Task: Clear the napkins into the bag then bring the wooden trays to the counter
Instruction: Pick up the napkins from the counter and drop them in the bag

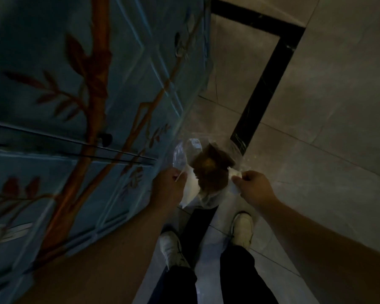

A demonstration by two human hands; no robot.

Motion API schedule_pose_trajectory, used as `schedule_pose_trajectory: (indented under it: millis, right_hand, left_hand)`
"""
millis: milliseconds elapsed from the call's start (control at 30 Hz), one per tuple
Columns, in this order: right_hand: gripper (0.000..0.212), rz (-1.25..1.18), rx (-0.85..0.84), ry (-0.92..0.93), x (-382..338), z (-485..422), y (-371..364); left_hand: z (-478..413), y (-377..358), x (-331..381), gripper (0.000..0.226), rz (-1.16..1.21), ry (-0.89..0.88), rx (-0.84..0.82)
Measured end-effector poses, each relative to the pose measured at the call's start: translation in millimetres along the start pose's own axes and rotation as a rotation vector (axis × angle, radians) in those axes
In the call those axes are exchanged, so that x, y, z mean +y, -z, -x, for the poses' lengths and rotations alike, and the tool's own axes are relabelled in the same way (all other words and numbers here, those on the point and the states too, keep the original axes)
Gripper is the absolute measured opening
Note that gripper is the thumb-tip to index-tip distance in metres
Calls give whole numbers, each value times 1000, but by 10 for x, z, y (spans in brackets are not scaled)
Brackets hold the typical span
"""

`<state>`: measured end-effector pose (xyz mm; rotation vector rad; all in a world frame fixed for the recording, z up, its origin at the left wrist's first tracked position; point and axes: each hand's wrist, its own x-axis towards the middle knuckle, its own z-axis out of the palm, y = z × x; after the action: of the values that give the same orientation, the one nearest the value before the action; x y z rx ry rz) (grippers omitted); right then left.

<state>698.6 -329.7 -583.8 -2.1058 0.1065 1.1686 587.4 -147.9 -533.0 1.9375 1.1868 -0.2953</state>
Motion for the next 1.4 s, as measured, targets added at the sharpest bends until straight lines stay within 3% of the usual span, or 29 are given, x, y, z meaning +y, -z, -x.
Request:
schedule_pose_trajectory:
  millis: [133,200,400,633,900,1100,1233,1400]
  right_hand:
    - [14,-30,-31,-56,180,-412,-144]
    - [18,-37,-54,-87,245,-600,-214]
    - [33,-103,-156,-219,368,-901,-306]
    - [34,-103,-158,-180,512,-878,-225]
    - [27,43,-220,-34,412,-823,-148]
    - [53,487,-202,361,295,-604,-78]
    - [76,737,-156,514,10,-409,93]
    - [78,862,-21,694,-611,122,532]
  left_hand:
    - [-279,-291,-200,30,58,108,17]
    - [-428,-425,-260,20,80,130,16]
    - [-686,-749,-363,24,-27,23,-40]
    - [-750,-975,-448,24,-54,36,-95]
    - [-685,-1031,-374,32,-19,13,-154]
    - [-522,-781,-209,40,-168,-153,-135]
    - [-361,-467,49,40,-262,-305,-93]
    - [49,110,568,51,-405,-477,-28]
